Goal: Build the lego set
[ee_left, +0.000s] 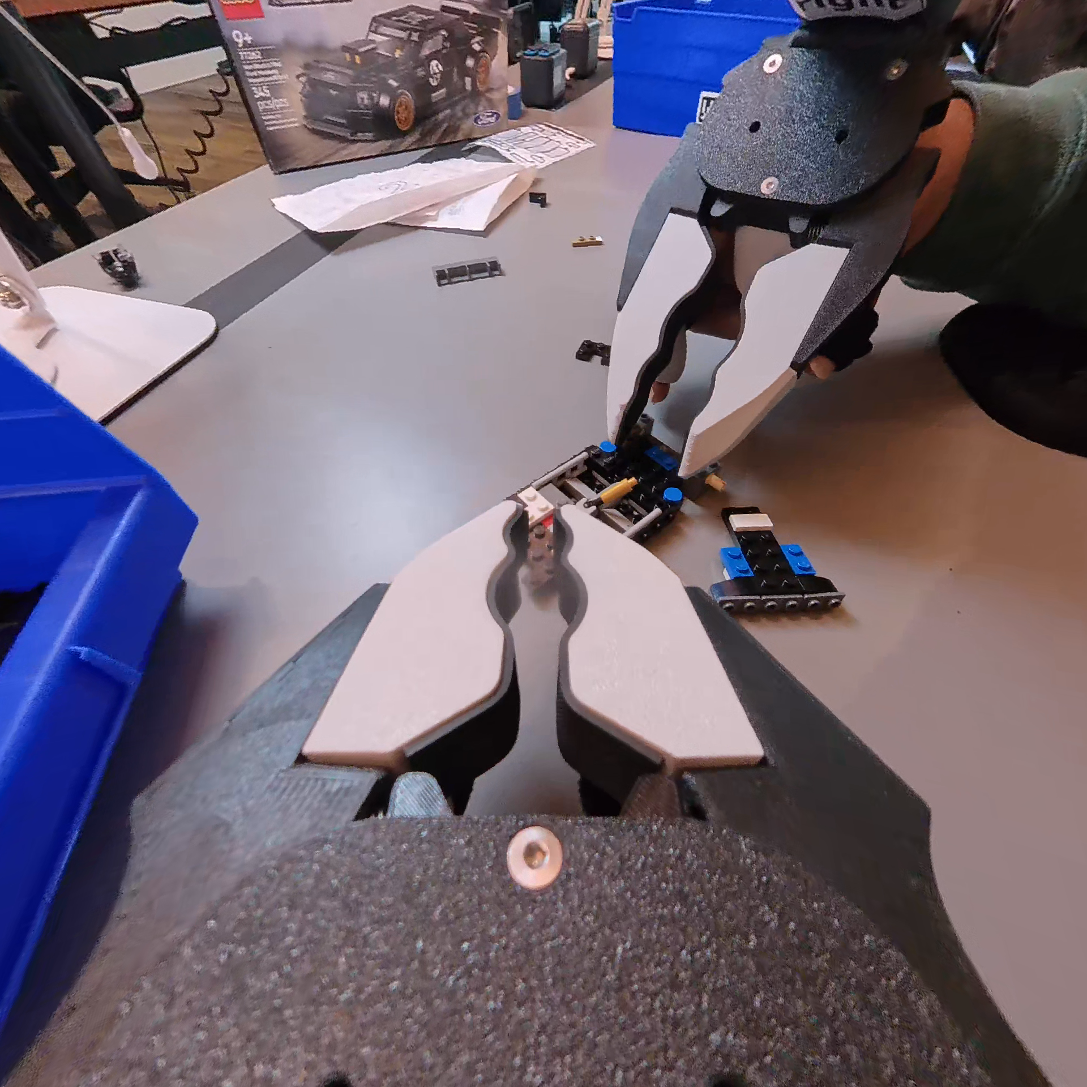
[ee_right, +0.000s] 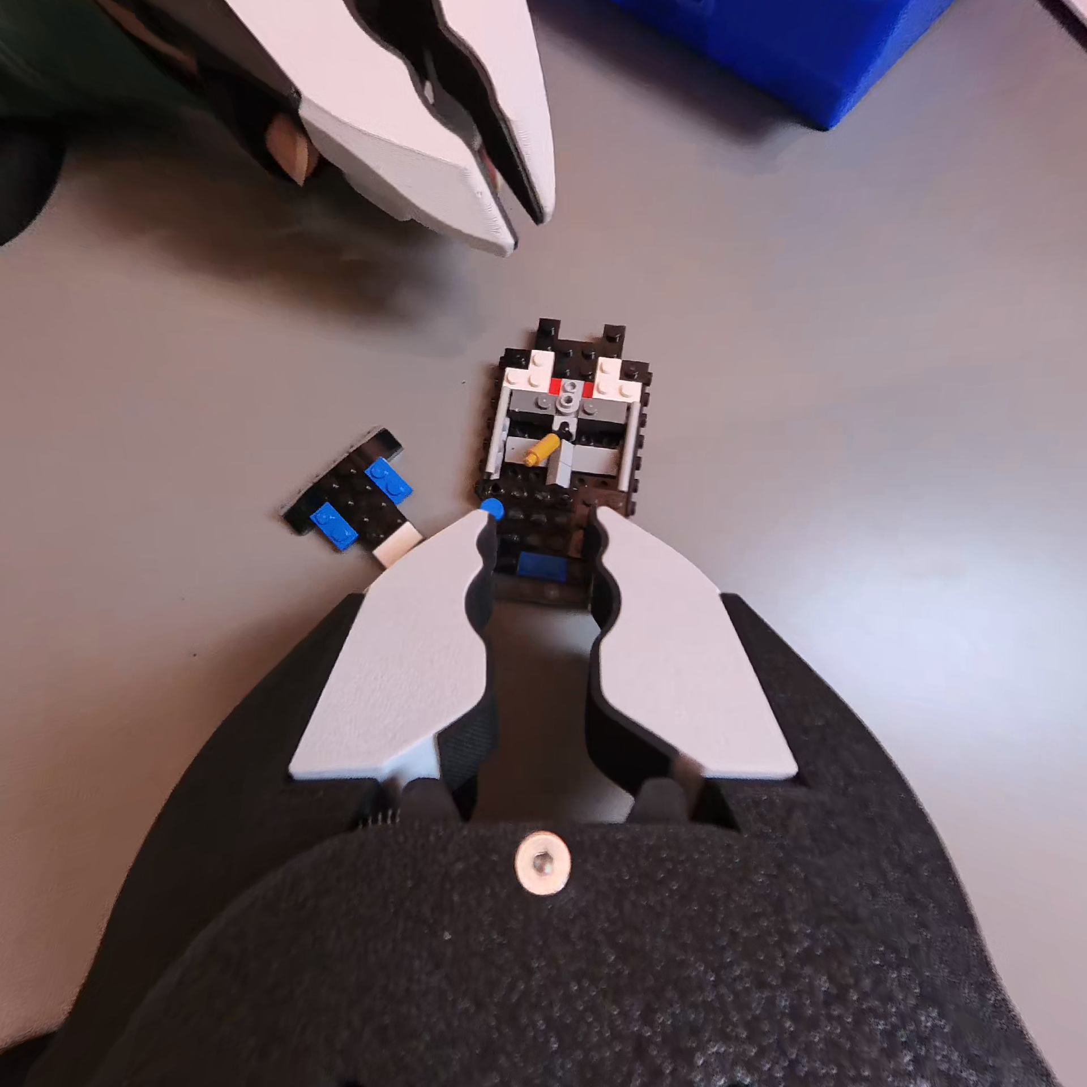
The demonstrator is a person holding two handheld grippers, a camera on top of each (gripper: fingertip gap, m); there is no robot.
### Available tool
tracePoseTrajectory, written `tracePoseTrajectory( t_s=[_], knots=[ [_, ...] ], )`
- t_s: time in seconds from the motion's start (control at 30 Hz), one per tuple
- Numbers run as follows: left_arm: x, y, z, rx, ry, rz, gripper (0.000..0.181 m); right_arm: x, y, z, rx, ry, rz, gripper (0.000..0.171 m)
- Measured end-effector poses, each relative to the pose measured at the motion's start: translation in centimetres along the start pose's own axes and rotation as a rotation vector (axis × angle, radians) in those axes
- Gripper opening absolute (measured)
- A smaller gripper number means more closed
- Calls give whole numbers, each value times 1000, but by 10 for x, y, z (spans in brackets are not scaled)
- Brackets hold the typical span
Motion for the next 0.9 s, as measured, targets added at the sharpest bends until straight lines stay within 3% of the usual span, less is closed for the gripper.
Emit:
tracePoseTrajectory(
  t_s=[0.43,0.57,0.67,0.8,0.9],
  knots=[
    [5,-4,6,-1,74,75,10,2,-6,5,76,109,38,39],
    [0,-8,12,45,127,197,33,1,-6,8,48,107,33,36],
    [5,-6,22,146,285,209,60,0,-9,9,1,122,16,36],
    [10,1,39,287,427,209,73,-1,-10,10,-37,119,-10,36],
    [13,3,52,403,502,178,74,-1,-9,11,-56,100,-34,36]
  ],
)
Point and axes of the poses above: each gripper's, where its closed fingertips meet, z out along the fingers, x out of its underside, y = z × x across the jaws, the point moved 5 cm from there along -z, back along the fingers, and after that the axes turned 14 degrees about x, right-handed, at the moved point
